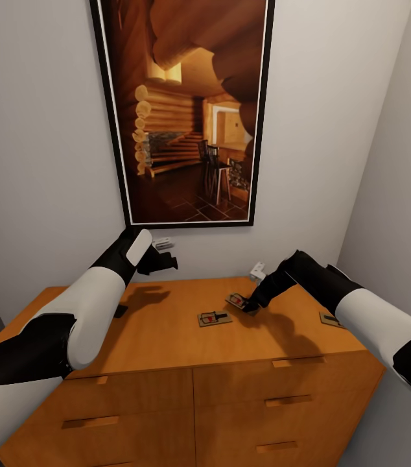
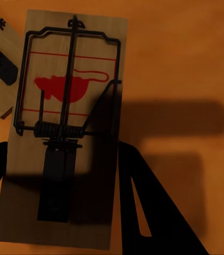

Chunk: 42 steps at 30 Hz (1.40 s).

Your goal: Take the four mousetraps from the cabinet in the bathroom and place them on the bathroom floor. Make sure all four end up on the same floor surface, and ensure that at least two of them are either under or directly next to the same bathroom sink.

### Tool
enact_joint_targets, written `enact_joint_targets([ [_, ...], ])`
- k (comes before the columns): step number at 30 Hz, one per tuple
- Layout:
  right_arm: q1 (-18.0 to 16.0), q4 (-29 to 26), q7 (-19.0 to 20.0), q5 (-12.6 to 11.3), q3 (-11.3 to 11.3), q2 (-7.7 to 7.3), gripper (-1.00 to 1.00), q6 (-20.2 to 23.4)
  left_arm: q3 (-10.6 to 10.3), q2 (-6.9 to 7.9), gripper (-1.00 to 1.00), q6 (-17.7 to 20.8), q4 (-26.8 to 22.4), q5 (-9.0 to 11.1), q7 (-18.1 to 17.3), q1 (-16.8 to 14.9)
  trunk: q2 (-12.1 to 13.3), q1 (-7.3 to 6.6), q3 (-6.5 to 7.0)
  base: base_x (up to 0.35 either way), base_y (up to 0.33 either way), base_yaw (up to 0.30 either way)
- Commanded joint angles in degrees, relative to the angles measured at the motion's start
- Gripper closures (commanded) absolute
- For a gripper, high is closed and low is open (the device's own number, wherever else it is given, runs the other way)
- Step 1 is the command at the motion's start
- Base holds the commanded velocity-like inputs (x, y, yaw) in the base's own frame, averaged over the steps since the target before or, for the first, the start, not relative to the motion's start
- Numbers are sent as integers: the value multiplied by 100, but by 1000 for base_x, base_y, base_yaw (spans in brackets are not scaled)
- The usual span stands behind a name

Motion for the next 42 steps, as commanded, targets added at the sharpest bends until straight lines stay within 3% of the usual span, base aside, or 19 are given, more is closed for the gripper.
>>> enact_joint_targets([
  [1,-11,-10,-7,-50,26,-6,100,67,36,-6,-100,16,-6,38,51,-4,-4,0,-7,0,0,0],
  [16,-50,-10,-7,-73,20,-5,100,83,36,-3,-100,-6,178,35,40,5,-4,0,-7,0,0,0],
  [22,-50,-4,-7,-84,17,4,100,91,36,26,-100,-20,489,27,25,89,-4,0,-7,0,0,0],
  [42,-50,7,-7,-116,17,18,100,108,36,29,-100,-20,495,27,24,110,-4,0,-7,0,0,0],
])
